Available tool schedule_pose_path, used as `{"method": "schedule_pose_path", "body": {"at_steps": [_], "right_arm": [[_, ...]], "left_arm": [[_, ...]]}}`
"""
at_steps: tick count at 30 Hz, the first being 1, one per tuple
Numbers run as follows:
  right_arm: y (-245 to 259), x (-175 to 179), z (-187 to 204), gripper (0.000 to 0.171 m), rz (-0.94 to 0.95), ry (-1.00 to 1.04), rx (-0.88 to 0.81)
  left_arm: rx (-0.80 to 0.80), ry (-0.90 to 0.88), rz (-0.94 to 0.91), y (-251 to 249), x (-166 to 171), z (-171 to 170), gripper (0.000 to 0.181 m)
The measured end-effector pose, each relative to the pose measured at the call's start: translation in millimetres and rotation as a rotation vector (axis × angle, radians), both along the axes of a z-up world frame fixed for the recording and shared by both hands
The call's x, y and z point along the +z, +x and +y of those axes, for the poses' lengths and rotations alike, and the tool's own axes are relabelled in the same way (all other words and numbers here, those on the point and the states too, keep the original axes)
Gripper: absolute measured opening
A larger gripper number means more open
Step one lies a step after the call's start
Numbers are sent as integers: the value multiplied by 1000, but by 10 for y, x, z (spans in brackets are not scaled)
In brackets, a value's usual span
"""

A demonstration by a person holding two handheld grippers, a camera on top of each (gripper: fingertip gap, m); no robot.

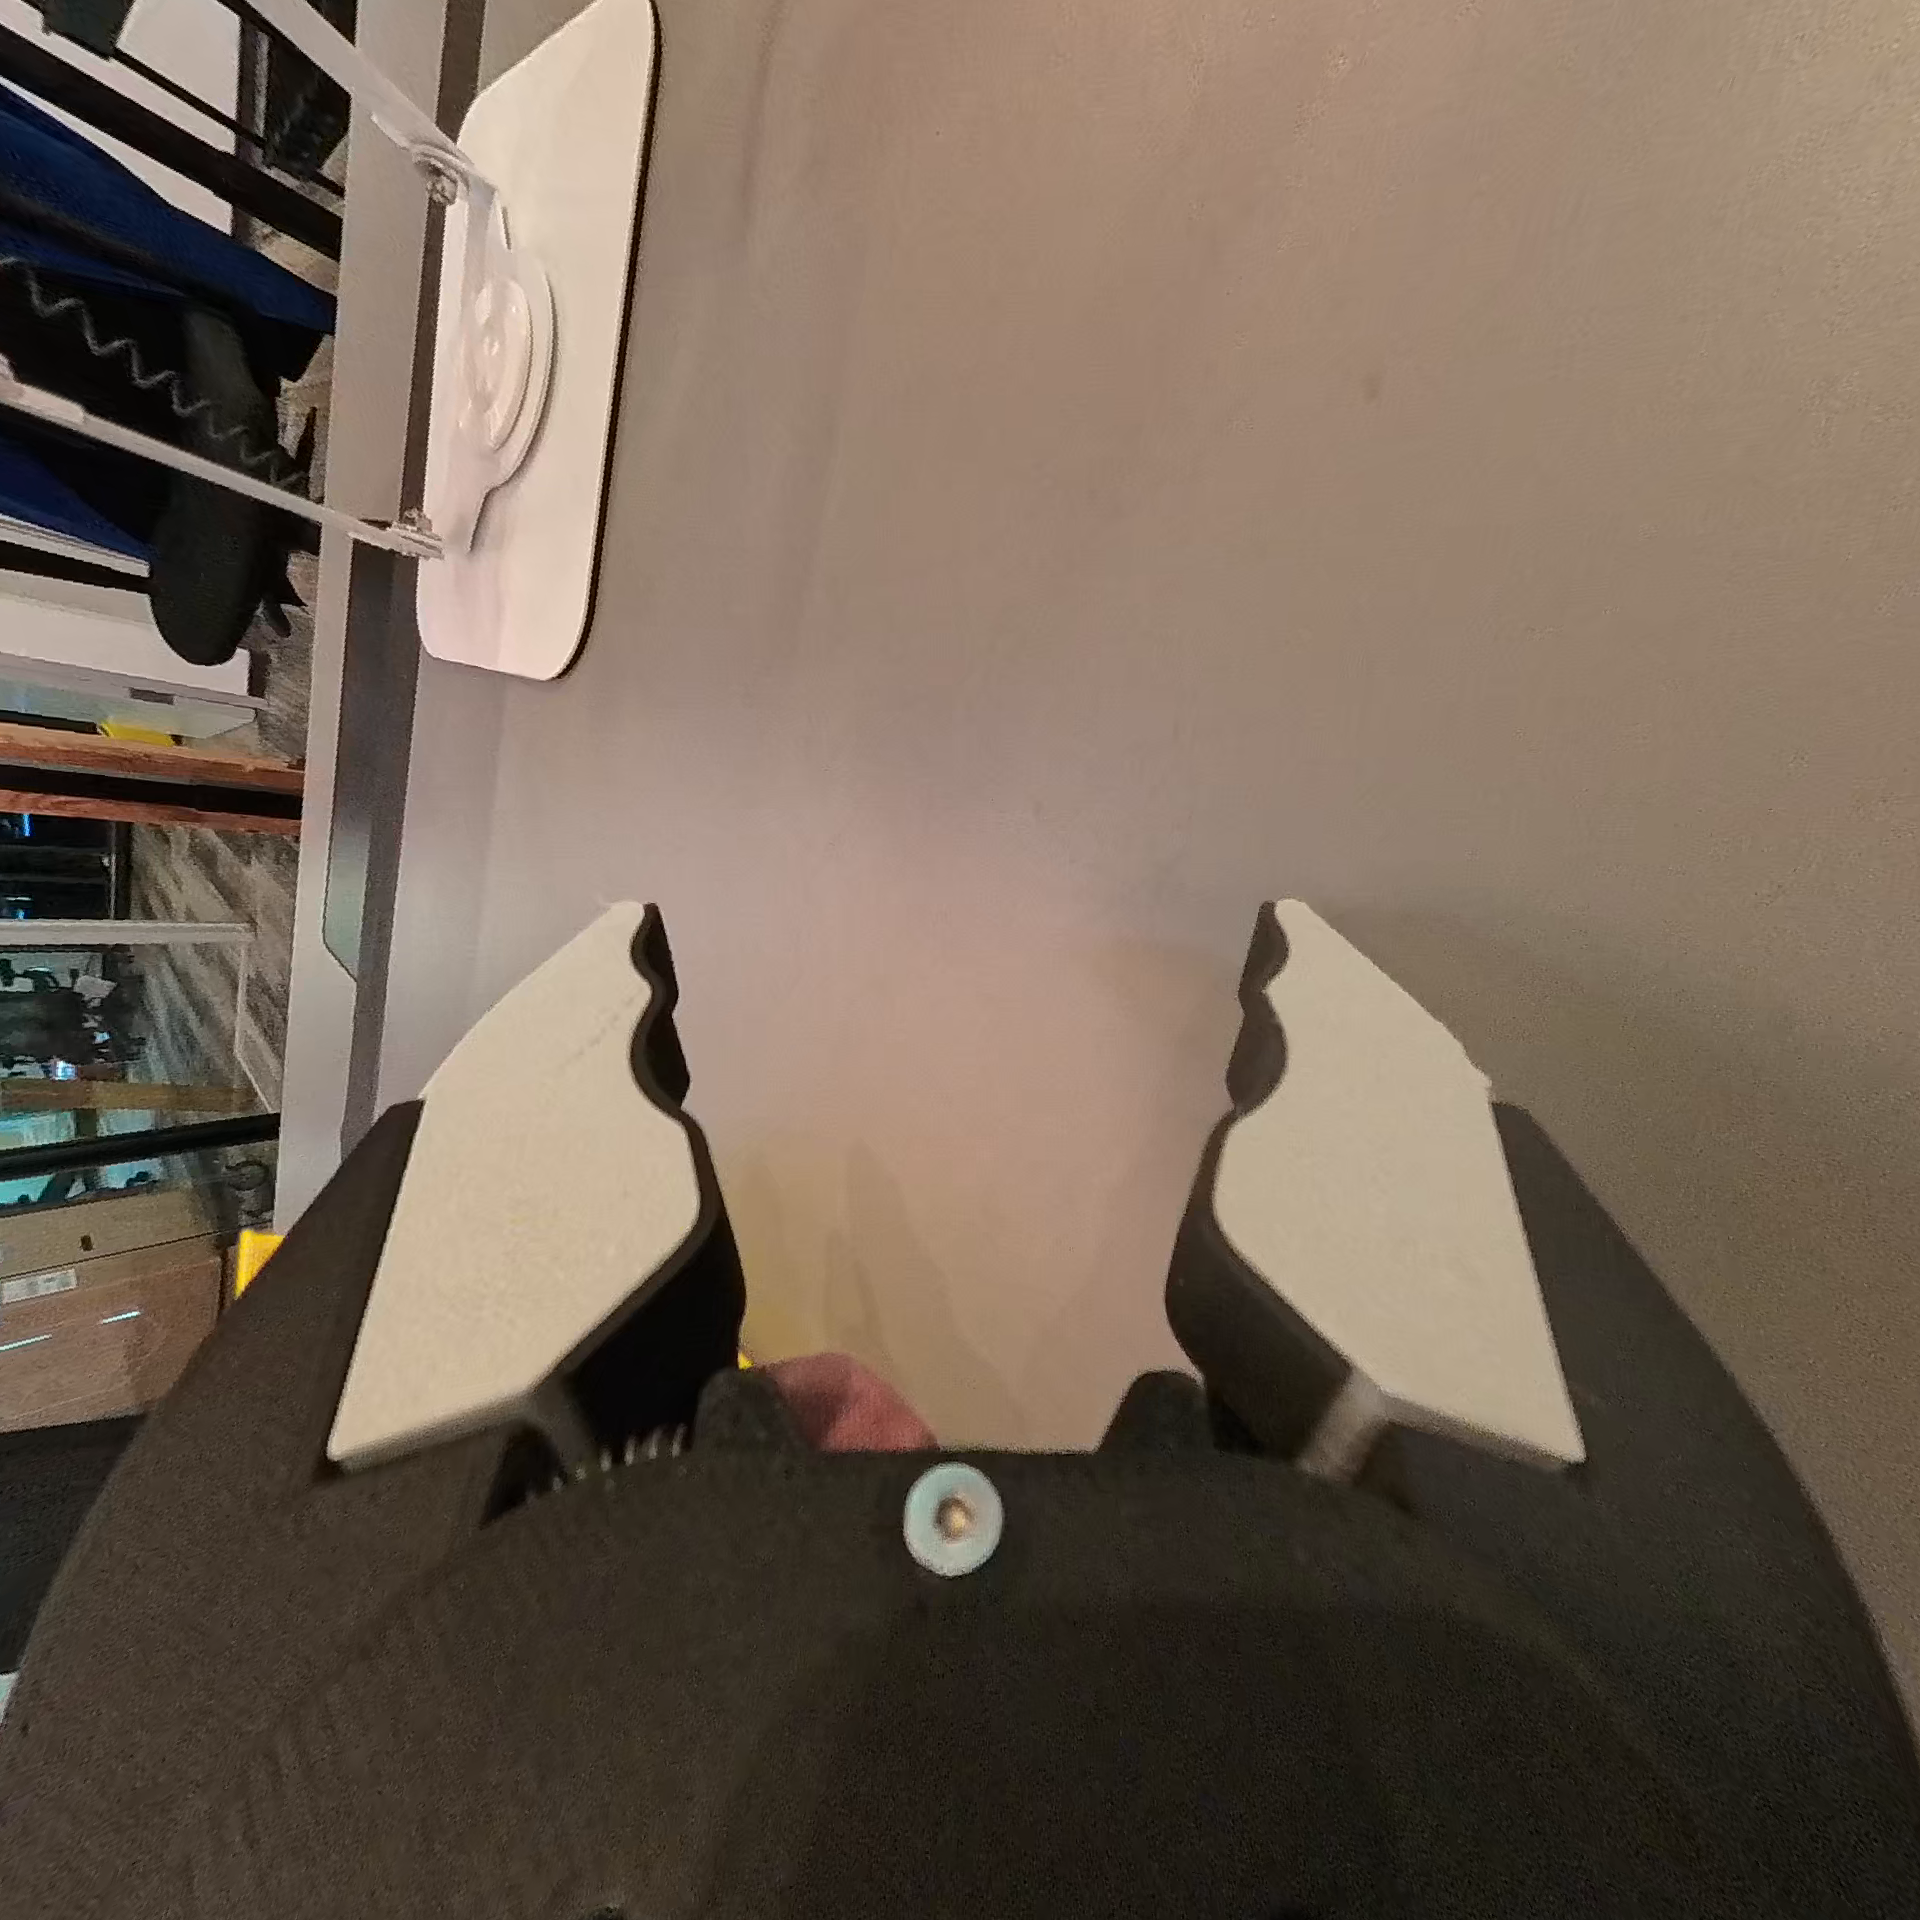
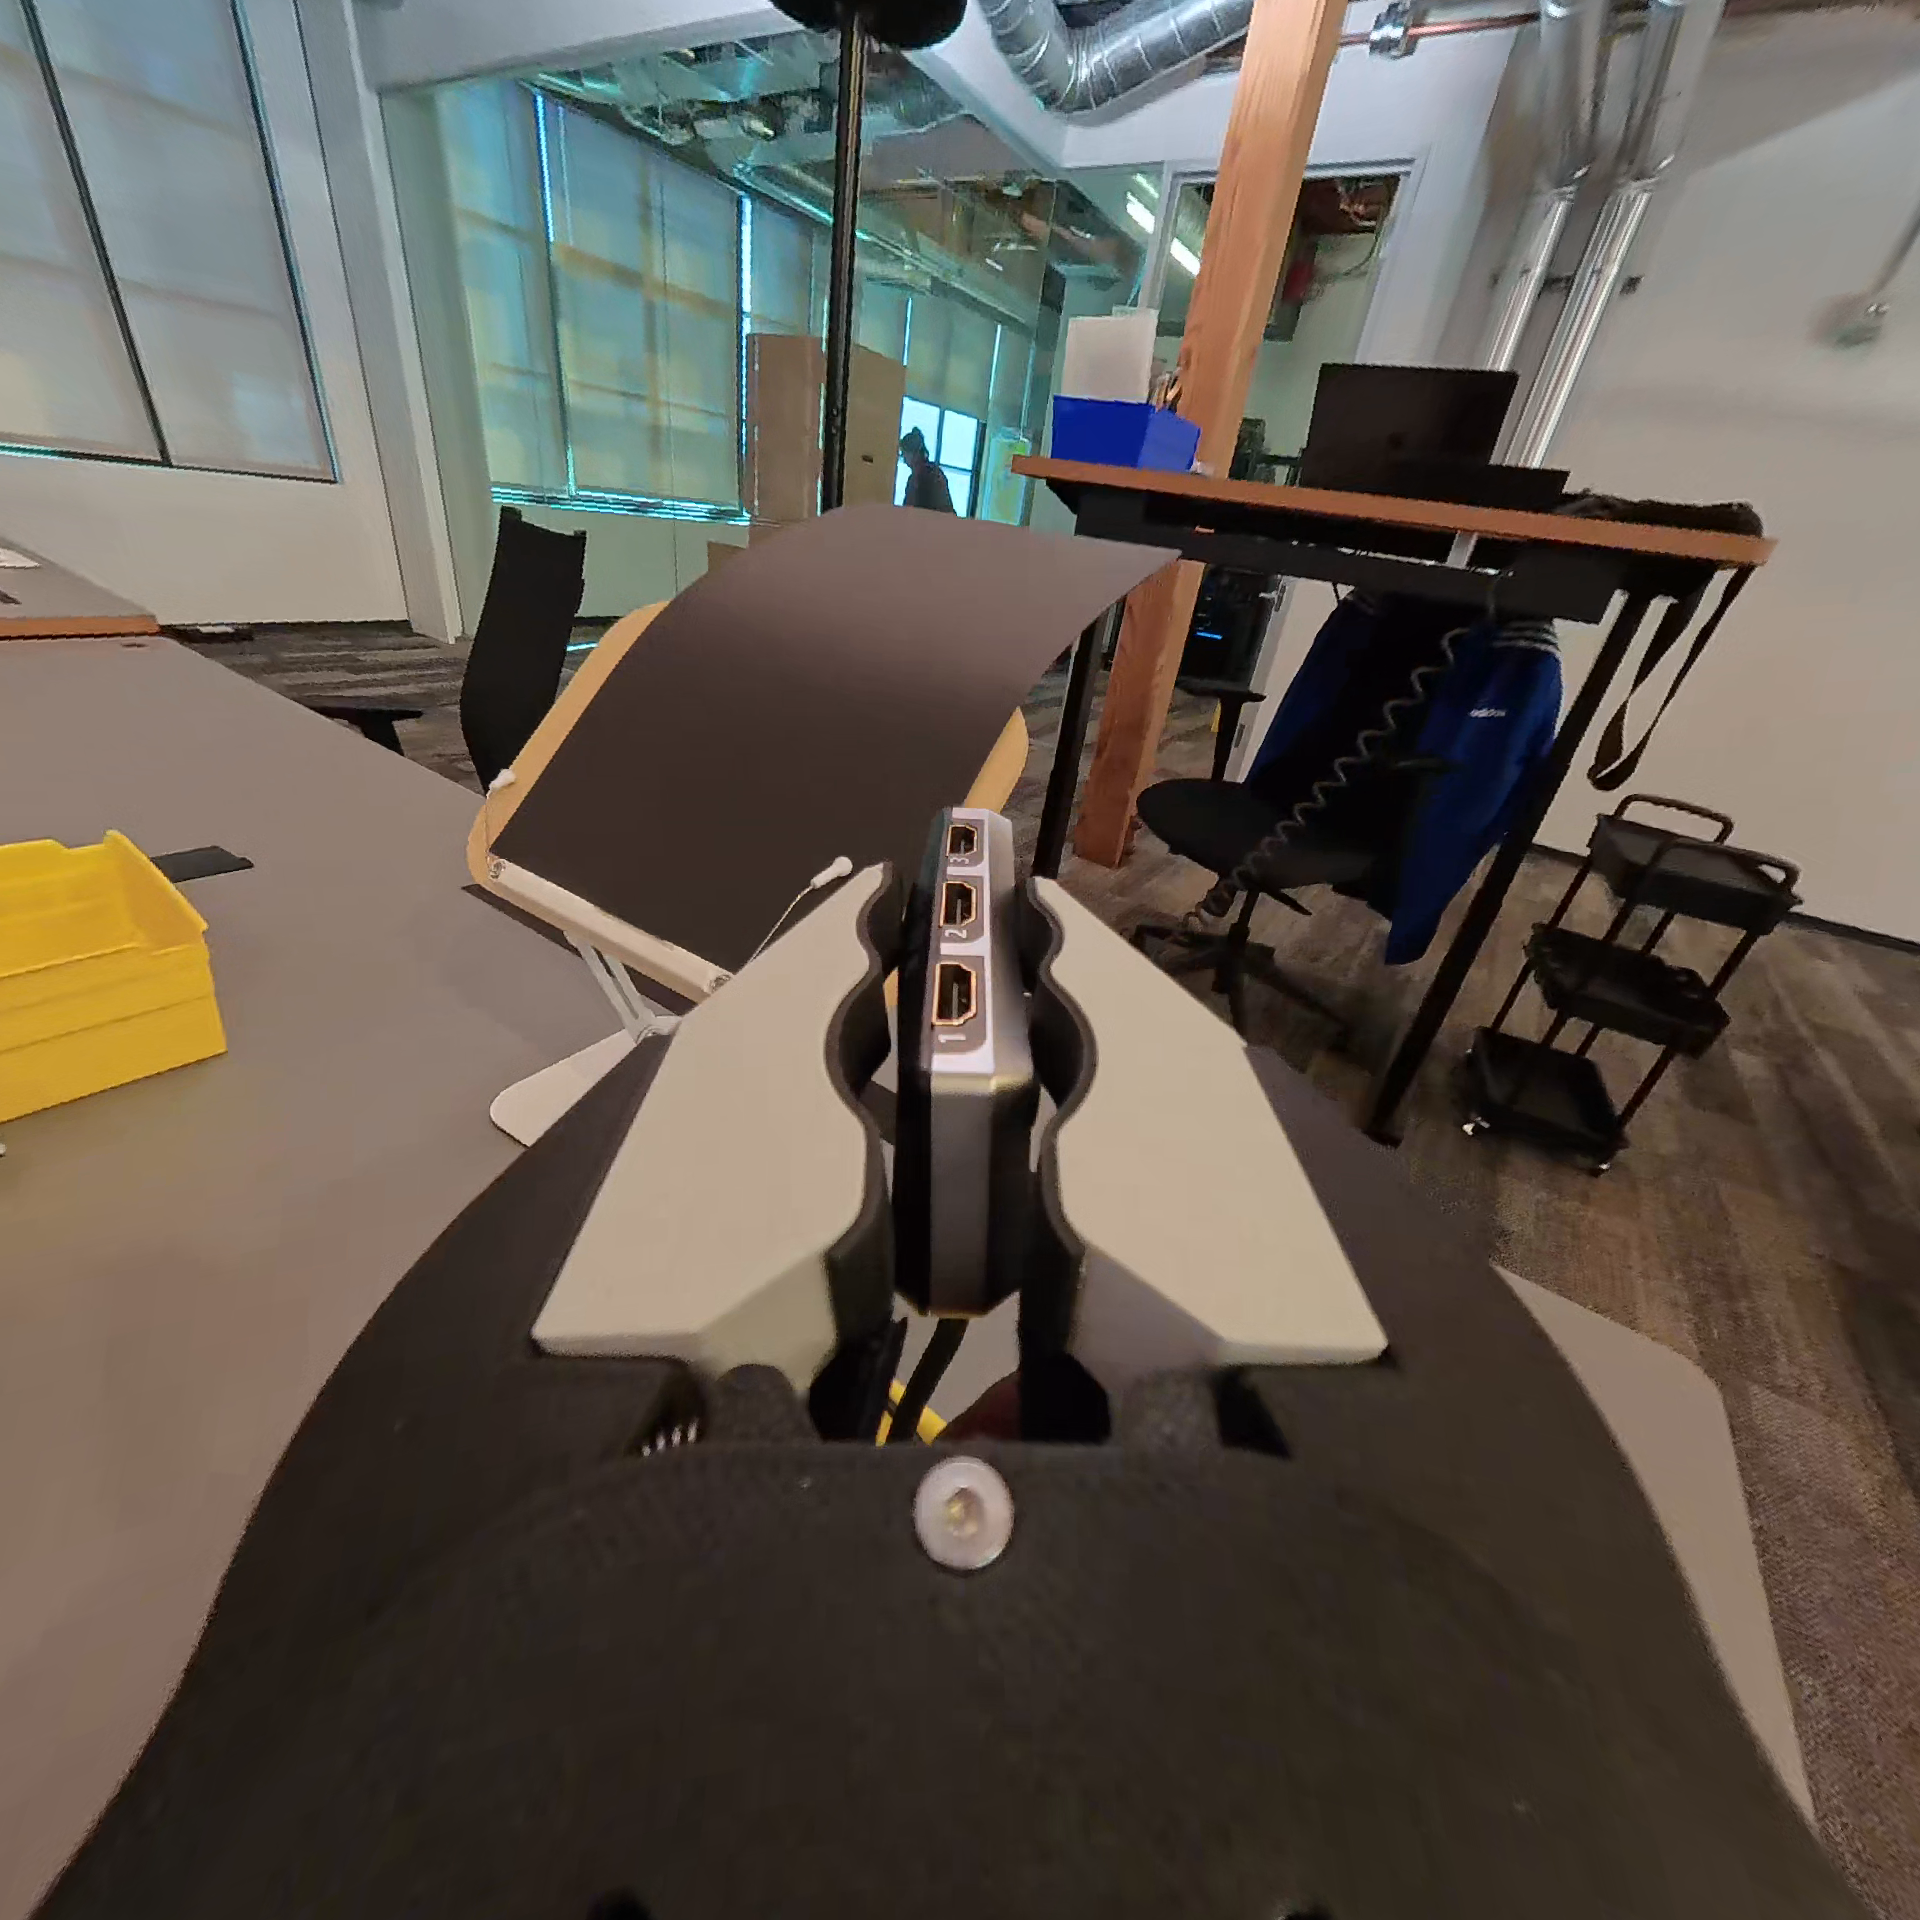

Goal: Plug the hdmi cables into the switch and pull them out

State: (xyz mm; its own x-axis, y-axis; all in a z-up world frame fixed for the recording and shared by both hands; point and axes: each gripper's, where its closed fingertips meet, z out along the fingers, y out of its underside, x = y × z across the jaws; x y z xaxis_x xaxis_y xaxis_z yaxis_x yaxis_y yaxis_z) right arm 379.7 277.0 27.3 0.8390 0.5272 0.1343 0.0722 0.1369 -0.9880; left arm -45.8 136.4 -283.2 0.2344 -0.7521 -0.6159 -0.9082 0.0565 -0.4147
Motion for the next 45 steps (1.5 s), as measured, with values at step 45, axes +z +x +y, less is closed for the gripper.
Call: {"method": "schedule_pose_path", "body": {"at_steps": [45], "right_arm": [[495,-2262,-161,19,-310,-743,-196]], "left_arm": [[-12,-7,19,-8,-46,-29,102]]}}
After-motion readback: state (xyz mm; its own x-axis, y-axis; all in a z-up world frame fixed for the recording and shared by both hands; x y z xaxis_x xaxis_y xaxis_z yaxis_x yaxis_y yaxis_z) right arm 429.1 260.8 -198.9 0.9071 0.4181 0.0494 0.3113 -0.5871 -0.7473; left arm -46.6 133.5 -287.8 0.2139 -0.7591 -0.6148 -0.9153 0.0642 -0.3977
